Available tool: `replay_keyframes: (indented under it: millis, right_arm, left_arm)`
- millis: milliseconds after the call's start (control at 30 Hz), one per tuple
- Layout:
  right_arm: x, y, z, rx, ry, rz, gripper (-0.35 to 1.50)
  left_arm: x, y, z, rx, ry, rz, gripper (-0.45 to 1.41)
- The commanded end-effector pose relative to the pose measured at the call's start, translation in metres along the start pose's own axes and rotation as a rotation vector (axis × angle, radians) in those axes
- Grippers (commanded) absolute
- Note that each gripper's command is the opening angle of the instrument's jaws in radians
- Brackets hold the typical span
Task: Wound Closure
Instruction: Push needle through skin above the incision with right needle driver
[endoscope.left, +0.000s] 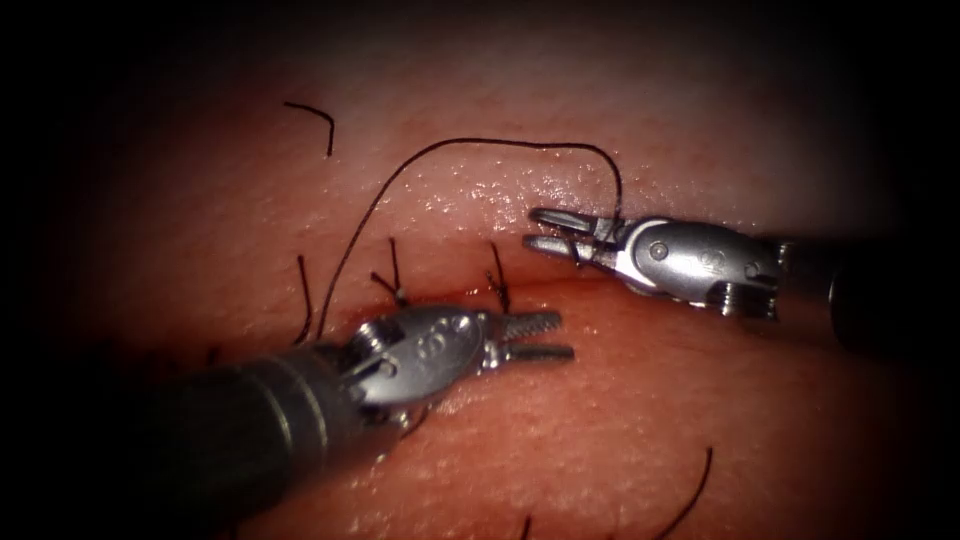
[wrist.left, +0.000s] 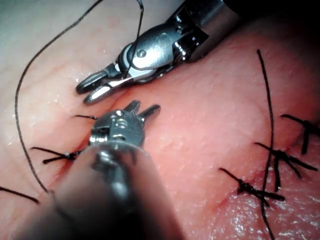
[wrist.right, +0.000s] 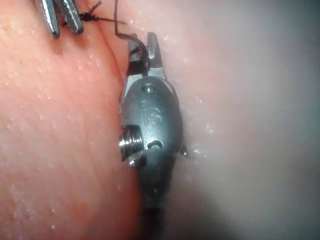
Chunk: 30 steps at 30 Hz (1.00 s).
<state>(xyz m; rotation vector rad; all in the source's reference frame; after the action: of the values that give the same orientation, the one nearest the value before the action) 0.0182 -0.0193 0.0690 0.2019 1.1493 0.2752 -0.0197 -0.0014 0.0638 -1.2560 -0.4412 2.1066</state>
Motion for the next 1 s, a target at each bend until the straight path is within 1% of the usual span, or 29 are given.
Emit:
replay_keyframes:
  millis: [33, 67, 100, 167, 200, 233, 267, 300, 333, 400, 500, 567, 600, 700, 733, 767, 800, 833, 867, 900, 933, 1000]
  right_arm:
    - [0.0009, 0.0006, 0.0007, -0.026, 0.032, 0.012, -0.35]
    - [0.0017, 0.0008, 0.0005, -0.053, 0.058, 0.006, -0.35]
    - [0.0024, 0.0009, 0.0003, -0.067, 0.089, -0.002, -0.28]
    - [0.0039, 0.0011, -0.0001, -0.101, 0.155, -0.041, 0.64]
    - [0.0049, 0.0013, -0.0004, -0.126, 0.194, -0.062, 0.95]
    - [0.0056, 0.0014, -0.0005, -0.143, 0.220, -0.076, 1.03]
    - [0.0066, 0.0015, -0.0007, -0.169, 0.247, -0.122, 1.06]
    - [0.0072, 0.0016, -0.0008, -0.183, 0.255, -0.154, 1.13]
    - [0.0078, 0.0017, -0.0008, -0.192, 0.259, -0.169, 1.15]
    - [0.0090, 0.0019, -0.0007, -0.213, 0.268, -0.207, 1.13]
    - [0.0101, 0.0024, -0.0006, -0.229, 0.264, -0.234, 1.13]
    - [0.0103, 0.0025, -0.0006, -0.238, 0.268, -0.247, 1.13]
    - [0.0104, 0.0026, -0.0006, -0.243, 0.271, -0.258, 1.10]
    - [0.0103, 0.0027, -0.0008, -0.247, 0.266, -0.298, 0.90]
    - [0.0103, 0.0027, -0.0009, -0.247, 0.265, -0.304, 0.74]
    - [0.0103, 0.0027, -0.0010, -0.247, 0.264, -0.309, 0.53]
    - [0.0103, 0.0028, -0.0011, -0.250, 0.265, -0.314, 0.43]
    - [0.0103, 0.0028, -0.0011, -0.254, 0.265, -0.319, 0.37]
    - [0.0104, 0.0029, -0.0010, -0.260, 0.268, -0.324, 0.24]
    - [0.0104, 0.0029, -0.0010, -0.261, 0.268, -0.323, 0.19]
    - [0.0106, 0.0032, -0.0010, -0.265, 0.267, -0.338, -0.01]
    - [0.0109, 0.0035, -0.0010, -0.267, 0.266, -0.332, -0.05]
  left_arm:
    - [0.0000, -0.0003, 0.0008, 0.001, 0.001, 0.002, 0.00]
    - [0.0001, -0.0003, 0.0008, 0.001, 0.002, 0.001, 0.02]
    - [0.0001, -0.0003, 0.0009, 0.001, 0.002, 0.001, 0.02]
    - [0.0001, -0.0004, 0.0010, 0.003, 0.002, 0.000, 0.02]
    - [0.0002, -0.0004, 0.0011, 0.004, 0.002, -0.001, 0.02]
    - [0.0003, -0.0005, 0.0012, 0.005, 0.002, -0.002, 0.02]
    - [0.0004, -0.0005, 0.0014, 0.007, 0.002, -0.002, 0.02]
    - [0.0004, -0.0006, 0.0016, 0.009, 0.003, -0.003, 0.02]
    - [0.0004, -0.0006, 0.0017, 0.010, 0.003, -0.002, 0.02]
    - [0.0001, -0.0006, 0.0019, 0.012, 0.003, 0.000, 0.00]
    - [-0.0005, -0.0004, 0.0020, 0.011, -0.012, 0.008, 0.00]
    - [-0.0008, -0.0003, 0.0021, 0.009, -0.024, 0.011, 0.00]
    - [-0.0009, -0.0003, 0.0022, 0.008, -0.029, 0.012, 0.00]
    - [-0.0011, -0.0002, 0.0022, 0.006, -0.041, 0.016, 0.00]
    - [-0.0012, -0.0001, 0.0022, 0.005, -0.050, 0.018, 0.00]
    - [-0.0013, 0.0000, 0.0022, 0.004, -0.056, 0.019, 0.00]
    - [-0.0014, 0.0001, 0.0022, 0.003, -0.062, 0.020, 0.02]
    - [-0.0014, 0.0002, 0.0022, 0.004, -0.062, 0.020, 0.02]
    - [-0.0014, 0.0003, 0.0022, 0.004, -0.062, 0.020, 0.02]
    - [-0.0014, 0.0003, 0.0023, 0.004, -0.062, 0.020, 0.02]
    - [-0.0014, 0.0003, 0.0023, 0.005, -0.062, 0.019, 0.02]
    - [-0.0014, 0.0002, 0.0024, 0.005, -0.062, 0.019, 0.02]
